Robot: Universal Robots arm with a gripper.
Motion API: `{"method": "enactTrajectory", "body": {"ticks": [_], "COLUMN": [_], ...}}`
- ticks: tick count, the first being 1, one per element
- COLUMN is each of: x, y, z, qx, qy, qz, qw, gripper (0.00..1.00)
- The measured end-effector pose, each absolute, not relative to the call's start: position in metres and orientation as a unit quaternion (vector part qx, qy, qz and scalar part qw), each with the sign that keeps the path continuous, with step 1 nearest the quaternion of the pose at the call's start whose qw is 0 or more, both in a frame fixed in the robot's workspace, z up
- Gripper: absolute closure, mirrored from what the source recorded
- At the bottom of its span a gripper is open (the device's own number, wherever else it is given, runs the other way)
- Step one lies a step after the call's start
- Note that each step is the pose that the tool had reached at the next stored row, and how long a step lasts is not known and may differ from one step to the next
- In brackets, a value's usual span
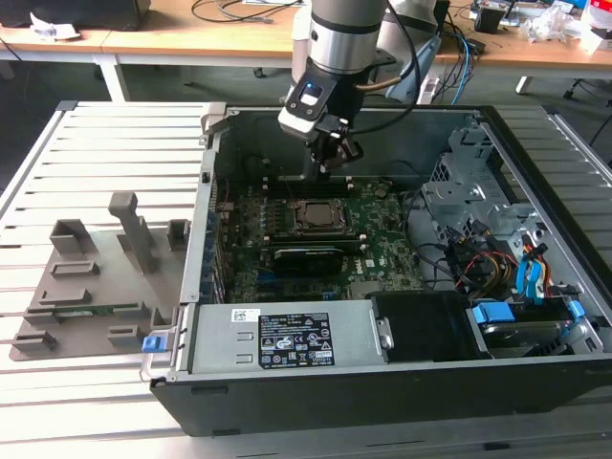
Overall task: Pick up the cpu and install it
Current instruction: 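Install the first cpu locking lever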
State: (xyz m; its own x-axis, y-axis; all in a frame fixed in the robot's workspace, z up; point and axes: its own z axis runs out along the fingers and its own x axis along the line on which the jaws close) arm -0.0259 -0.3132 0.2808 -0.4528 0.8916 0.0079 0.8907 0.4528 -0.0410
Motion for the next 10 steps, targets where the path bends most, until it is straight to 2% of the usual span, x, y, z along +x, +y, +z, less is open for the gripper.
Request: {"method": "enactTrajectory", "body": {"ticks": [10], "x": [-0.0259], "y": [-0.3131], "z": [0.2808], "qx": [-0.449], "qy": [-0.893], "qz": [0.017], "qw": [0.013], "gripper": [0.89]}}
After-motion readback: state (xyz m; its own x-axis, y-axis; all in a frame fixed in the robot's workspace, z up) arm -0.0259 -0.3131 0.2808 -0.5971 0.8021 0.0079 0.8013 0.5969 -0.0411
